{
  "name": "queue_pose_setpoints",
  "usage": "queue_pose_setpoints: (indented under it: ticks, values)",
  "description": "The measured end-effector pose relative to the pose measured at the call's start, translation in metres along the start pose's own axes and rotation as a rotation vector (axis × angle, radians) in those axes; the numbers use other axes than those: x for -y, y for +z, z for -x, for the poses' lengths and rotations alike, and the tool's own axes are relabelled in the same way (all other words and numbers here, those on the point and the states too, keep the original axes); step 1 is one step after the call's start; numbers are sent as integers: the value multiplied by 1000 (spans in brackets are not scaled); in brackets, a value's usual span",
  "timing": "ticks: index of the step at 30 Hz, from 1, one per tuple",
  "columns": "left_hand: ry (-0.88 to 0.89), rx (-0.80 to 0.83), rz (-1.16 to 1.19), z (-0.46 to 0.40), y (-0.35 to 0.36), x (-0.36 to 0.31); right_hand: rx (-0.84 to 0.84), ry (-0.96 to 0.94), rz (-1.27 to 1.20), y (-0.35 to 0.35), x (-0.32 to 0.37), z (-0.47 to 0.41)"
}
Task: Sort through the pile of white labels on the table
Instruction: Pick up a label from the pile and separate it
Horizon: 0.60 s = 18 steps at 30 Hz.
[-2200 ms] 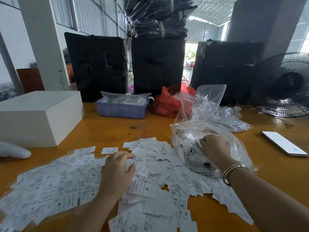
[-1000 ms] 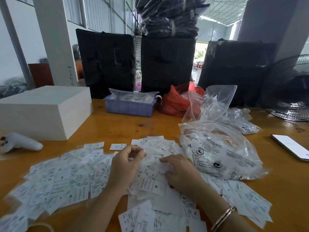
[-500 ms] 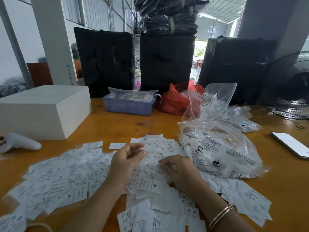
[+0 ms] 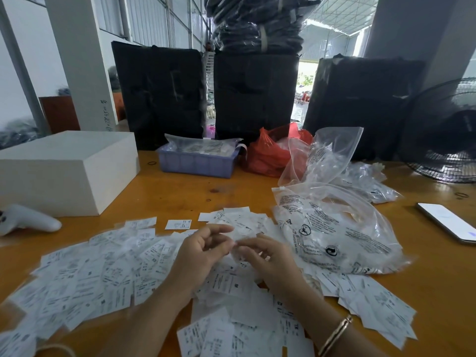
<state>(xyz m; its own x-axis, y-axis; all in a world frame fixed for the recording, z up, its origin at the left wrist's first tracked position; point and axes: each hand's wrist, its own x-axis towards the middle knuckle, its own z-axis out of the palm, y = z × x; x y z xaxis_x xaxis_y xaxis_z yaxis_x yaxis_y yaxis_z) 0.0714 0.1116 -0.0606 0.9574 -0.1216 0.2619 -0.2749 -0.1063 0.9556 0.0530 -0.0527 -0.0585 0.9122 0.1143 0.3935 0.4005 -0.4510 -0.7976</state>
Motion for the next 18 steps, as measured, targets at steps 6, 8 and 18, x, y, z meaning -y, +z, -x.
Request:
queue_pose_setpoints:
  ticks: [6, 8, 18]
  values:
    - [50, 59, -75, 1, 1, 1, -77, 115, -109, -1, -2, -2]
    - [67, 71, -116, 1, 1, 0, -76, 120, -97, 0, -2, -2]
    - [-24, -67, -58, -2, 0, 1, -115, 201, -305, -9, -4, -2]
